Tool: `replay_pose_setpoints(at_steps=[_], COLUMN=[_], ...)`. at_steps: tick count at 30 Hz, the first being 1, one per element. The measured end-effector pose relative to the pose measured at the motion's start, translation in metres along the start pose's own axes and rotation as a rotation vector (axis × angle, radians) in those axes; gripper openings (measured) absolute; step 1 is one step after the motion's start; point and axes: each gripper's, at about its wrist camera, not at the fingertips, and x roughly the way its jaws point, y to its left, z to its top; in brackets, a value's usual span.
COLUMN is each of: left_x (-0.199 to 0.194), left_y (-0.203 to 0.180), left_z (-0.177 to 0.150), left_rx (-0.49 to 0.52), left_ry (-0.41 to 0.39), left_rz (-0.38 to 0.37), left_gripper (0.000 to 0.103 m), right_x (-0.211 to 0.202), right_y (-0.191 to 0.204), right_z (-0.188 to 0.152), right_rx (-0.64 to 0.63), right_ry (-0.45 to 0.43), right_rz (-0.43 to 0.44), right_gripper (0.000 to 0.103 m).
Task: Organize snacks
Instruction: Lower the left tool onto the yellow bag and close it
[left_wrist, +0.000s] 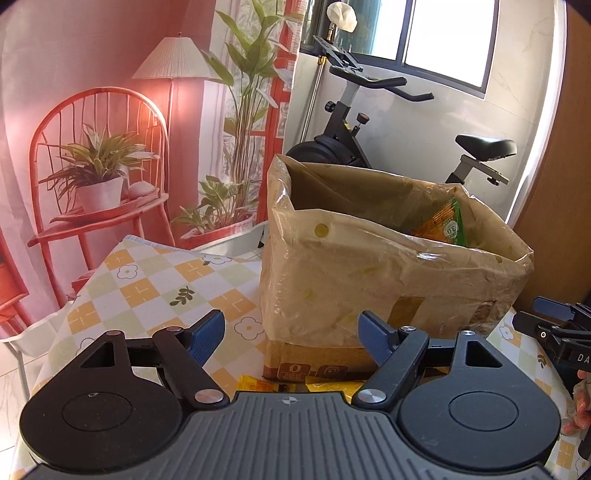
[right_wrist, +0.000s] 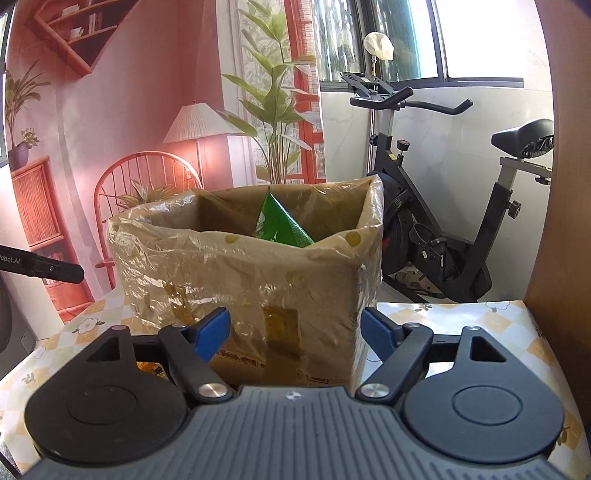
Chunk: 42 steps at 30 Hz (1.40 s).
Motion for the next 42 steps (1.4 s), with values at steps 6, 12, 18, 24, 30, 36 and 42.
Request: replay_pose_setpoints(at_steps=[6, 12, 18, 24, 30, 36, 42], left_x=[0.040, 0.081, 0.101, 0.122, 0.137, 0.136, 0.101], left_y=[-0.025, -0.042, -0.053, -0.056, -0.065, -0.067, -0.056], left_z=[-0.026, -0.044, -0.052, -0.059, -0.069, -0.075, -0.063], left_rx=[-0.036, -0.074, -0.044, -0.051, -0.036, 0.019, 0.086], left_ry=[0.080, 0.177, 0.219, 0.269, 0.313, 0.299, 0.240], left_rz=[-0.060, -0.080, -0.057, -0.042, -0.022, -0.032, -0.042], left_gripper=[0.081, 0.083, 0.086, 0.089, 0.092, 0.083, 0.072], right_x=[0.007, 0.016, 0.020, 0.020, 0.021, 0.028, 0.039], right_y=[-0.001, -0.004, -0.024, -0.033, -0.033, -0.031, -0.024], right_z=[-0.024, -0.045, -0.052, -0.059, -0.060, -0.060, -0.055], right_rx=[0.000, 0.093, 0.188, 0.220, 0.209, 0.181, 0.081], right_ry=[0.030, 0.071, 0.100, 0.115, 0.124, 0.171, 0.247], right_rz=[-0.049, -0.041, -0.079, -0.096, -0.090, -0.058, -0.002], right_gripper=[0.078, 0.075, 0.074, 0.073, 0.073, 0.073, 0.073])
